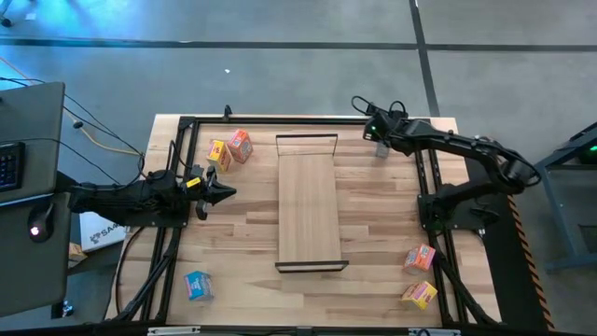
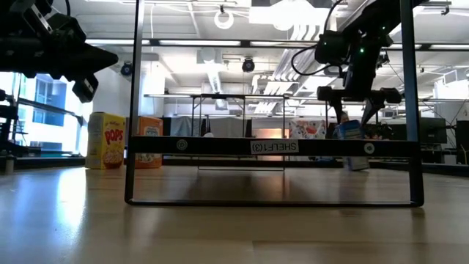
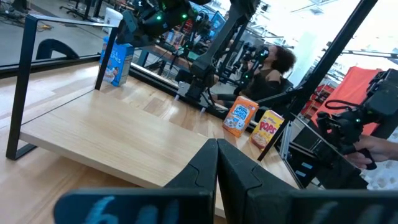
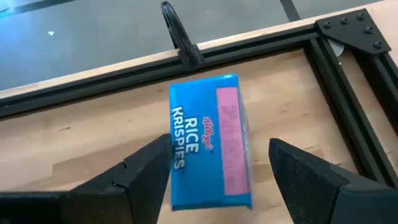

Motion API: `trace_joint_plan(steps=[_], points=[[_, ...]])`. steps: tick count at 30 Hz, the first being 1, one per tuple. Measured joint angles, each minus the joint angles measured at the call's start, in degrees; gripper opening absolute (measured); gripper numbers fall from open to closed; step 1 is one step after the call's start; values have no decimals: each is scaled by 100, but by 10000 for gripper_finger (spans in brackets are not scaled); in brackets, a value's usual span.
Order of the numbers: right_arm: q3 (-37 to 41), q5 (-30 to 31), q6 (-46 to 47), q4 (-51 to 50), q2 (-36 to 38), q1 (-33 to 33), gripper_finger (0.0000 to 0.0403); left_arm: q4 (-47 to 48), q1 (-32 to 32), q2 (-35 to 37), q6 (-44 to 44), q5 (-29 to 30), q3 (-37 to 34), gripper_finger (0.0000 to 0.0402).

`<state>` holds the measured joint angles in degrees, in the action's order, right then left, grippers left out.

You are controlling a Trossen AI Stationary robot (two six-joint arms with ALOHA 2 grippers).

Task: Stack cereal on shelf
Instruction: Put the top blue cereal box on the shelf

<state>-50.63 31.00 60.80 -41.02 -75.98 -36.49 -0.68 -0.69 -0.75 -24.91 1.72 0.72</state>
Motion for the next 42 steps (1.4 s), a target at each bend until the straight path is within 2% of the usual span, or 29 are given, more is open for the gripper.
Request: trace_joint_plan(steps=[15,32,36,42], points=[[0,55,-222,-53,16,-28,257,2,-2,-1,0,2,2,1],[0,396,68,-38,-659,-99,252,-1,-2,1,0,0,2,1],[-2,389,-34,-38,-659,-256,224,2,-1,-1,0,2,2,1],[-5,124,-405,-34,-654,-462,144,1,-1,0,0,2,2,1]])
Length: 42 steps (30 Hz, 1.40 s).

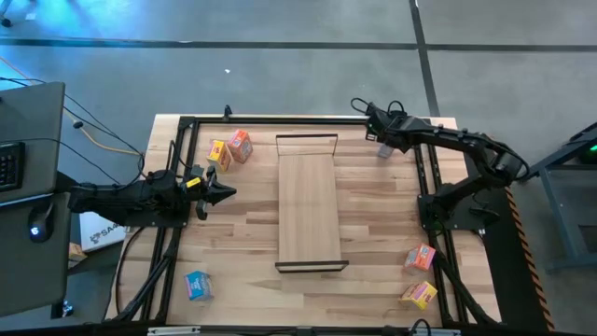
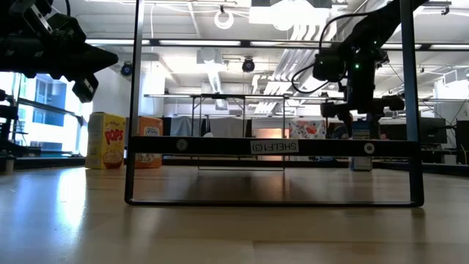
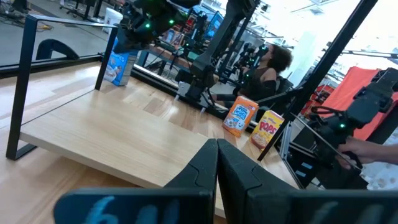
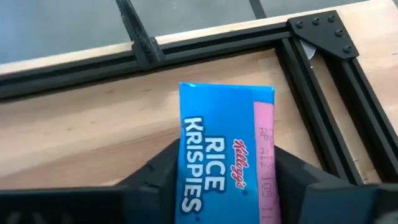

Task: Stack cereal on shelf
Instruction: Put the top blue cereal box on the shelf

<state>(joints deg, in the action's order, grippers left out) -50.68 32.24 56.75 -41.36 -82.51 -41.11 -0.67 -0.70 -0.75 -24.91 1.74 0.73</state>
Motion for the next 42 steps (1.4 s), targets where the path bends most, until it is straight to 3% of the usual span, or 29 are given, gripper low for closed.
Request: trace_joint_plan(steps=[5,9,12,15,18,21,28,32,39,42], points=[[-4,-240,-872,0,118,-14,87,-1,-1,0,0,0,-2,1],[-4,-817,-2103,5,569,-4,80,0,-1,-1,0,0,-1,1],[-4,-1840,-3179,-30,1125,-1,87,0,-1,-1,0,0,-1,1],[-4,-3279,-3691,-48,1776,19,89,1,-1,-1,0,0,0,1],[-4,-4534,-3748,-30,2386,159,90,-1,-1,0,0,0,-2,1],[-4,-5210,-3563,80,2838,526,90,0,1,0,0,0,0,1],[-124,-4996,-3408,1352,2849,1835,90,1,-1,-1,0,0,0,1],[-387,-4132,-3795,1384,2342,2339,93,0,0,1,0,0,-2,1],[-1059,-3540,-4529,1266,1158,2692,119,1,1,-1,0,0,0,1],[-1406,-2907,-4775,1220,645,2755,131,-1,0,0,0,8,0,1]])
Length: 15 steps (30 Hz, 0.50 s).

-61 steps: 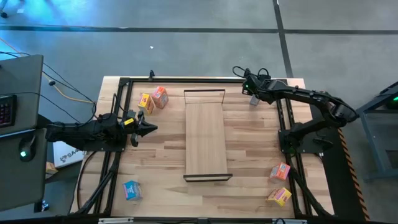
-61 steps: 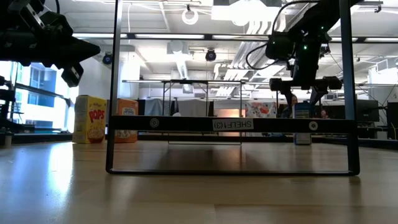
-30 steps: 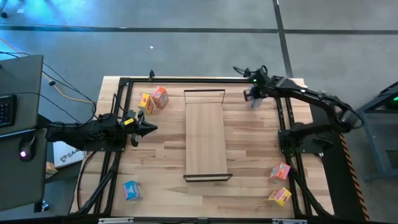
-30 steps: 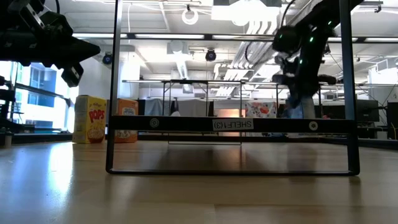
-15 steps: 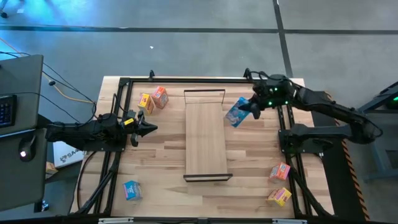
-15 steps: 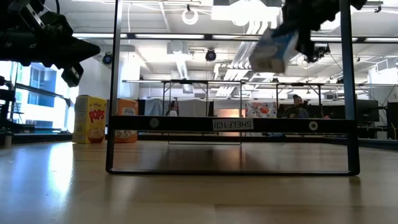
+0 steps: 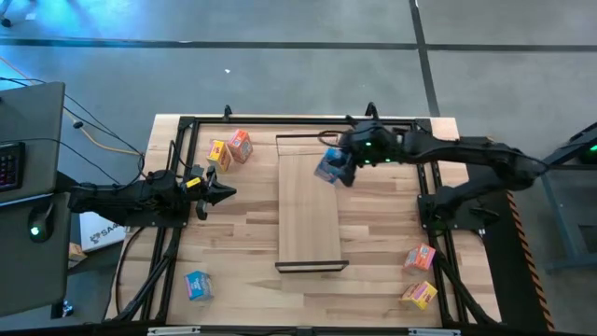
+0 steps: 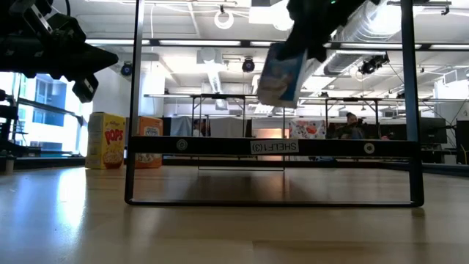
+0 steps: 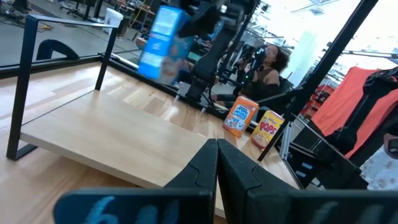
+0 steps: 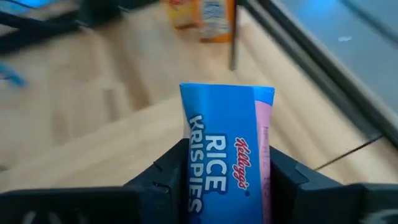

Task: Stack cereal on shelf
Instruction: Put the top blue cereal box on the shelf

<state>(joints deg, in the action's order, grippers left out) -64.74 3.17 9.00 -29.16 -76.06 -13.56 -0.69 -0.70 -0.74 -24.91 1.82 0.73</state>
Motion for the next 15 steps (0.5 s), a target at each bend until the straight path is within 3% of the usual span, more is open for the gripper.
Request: trace_joint_plan(steps=[4,15], points=[[-383,555,-143,-290,-596,13,138,0,1,1,0,10,0,1],[-733,469,119,-290,-1578,13,140,0,1,-1,0,10,0,1]])
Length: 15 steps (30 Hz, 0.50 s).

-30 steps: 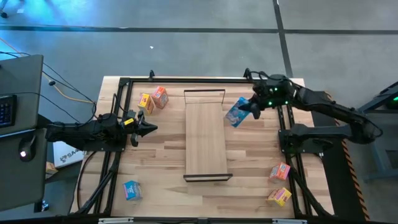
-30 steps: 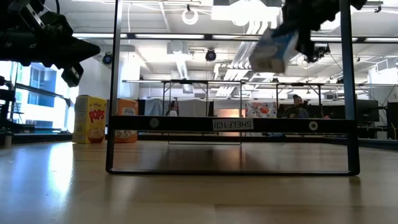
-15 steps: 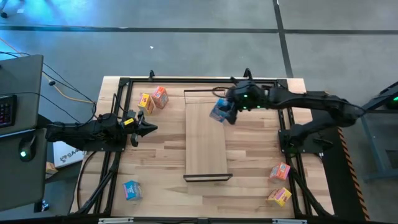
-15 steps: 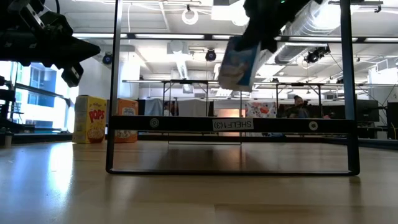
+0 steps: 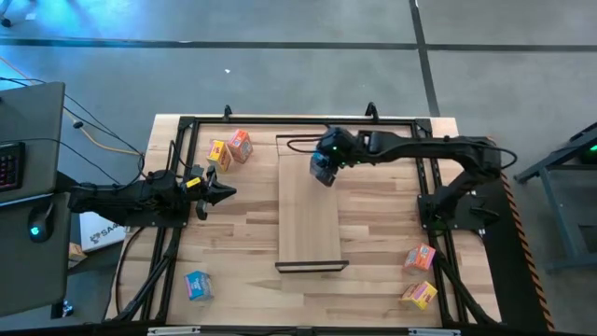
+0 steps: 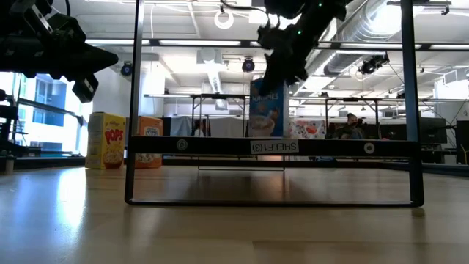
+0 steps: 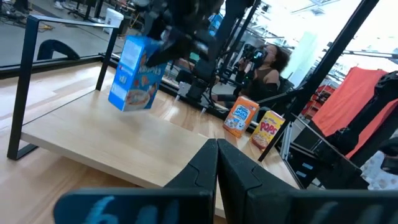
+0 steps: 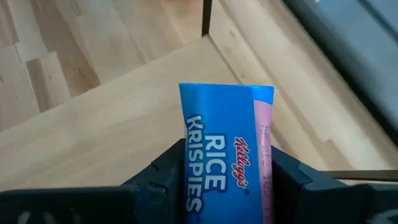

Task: Stack cereal on shelf
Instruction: Put the top blue cereal box on the shelf

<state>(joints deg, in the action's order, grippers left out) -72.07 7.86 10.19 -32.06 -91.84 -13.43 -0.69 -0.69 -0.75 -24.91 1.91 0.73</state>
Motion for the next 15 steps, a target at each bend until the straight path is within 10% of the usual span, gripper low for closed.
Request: trace_joint_plan(steps=[15], points=[[0,-341,105,203,-106,0,224,2,0,0,0,0,-2,1]])
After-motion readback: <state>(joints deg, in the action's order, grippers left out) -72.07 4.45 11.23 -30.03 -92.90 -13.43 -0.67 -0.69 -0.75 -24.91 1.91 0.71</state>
